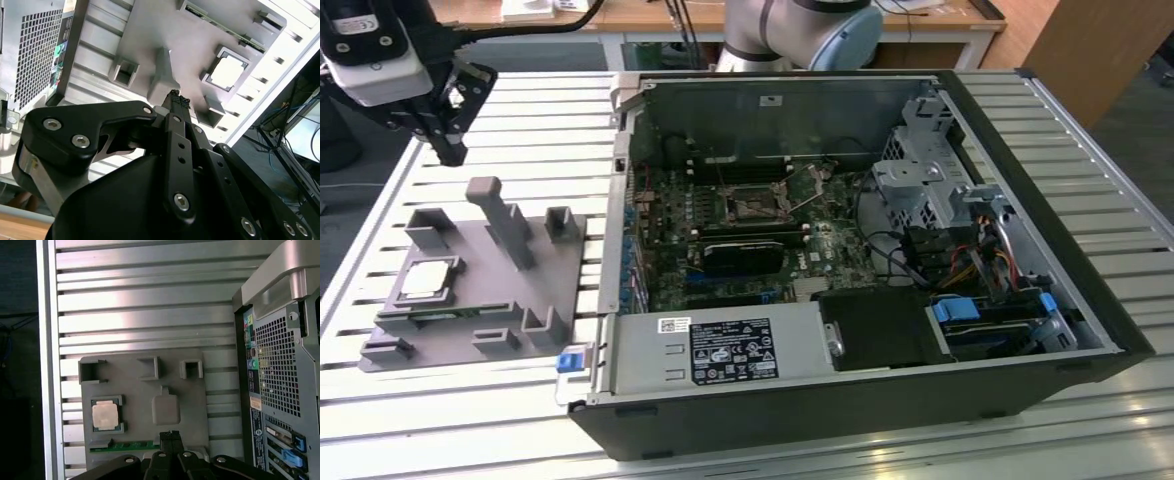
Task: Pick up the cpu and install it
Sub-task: 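Reach for the cpu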
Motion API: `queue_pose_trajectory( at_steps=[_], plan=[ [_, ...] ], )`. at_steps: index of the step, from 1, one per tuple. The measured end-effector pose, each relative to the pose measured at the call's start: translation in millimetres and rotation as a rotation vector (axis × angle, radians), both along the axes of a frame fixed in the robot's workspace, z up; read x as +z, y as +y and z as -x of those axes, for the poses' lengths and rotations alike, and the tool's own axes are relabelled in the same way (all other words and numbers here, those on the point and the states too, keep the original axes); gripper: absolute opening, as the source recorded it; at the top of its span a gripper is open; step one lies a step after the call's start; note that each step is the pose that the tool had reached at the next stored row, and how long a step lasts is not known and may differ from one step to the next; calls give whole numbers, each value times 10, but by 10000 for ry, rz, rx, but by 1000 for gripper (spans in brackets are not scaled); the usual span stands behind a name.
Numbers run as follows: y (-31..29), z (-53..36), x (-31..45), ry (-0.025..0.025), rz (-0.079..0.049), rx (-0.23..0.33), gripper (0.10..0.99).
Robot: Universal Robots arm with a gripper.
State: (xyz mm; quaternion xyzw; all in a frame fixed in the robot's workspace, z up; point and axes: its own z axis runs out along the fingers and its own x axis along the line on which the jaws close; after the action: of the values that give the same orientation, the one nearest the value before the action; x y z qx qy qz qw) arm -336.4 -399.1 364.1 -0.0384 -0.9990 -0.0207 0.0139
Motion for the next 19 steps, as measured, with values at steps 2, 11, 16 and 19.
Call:
queue_pose_trajectory(
  at_steps=[2, 11, 16, 19],
  plan=[
    [-4, 43, -12, 4, 0, 0, 106],
    [-16, 220, -45, 7, 0, -1, 106],
    [-16, 277, -54, 6, -1, 0, 106],
    [-17, 312, -58, 10, -1, -1, 106]
  ],
)
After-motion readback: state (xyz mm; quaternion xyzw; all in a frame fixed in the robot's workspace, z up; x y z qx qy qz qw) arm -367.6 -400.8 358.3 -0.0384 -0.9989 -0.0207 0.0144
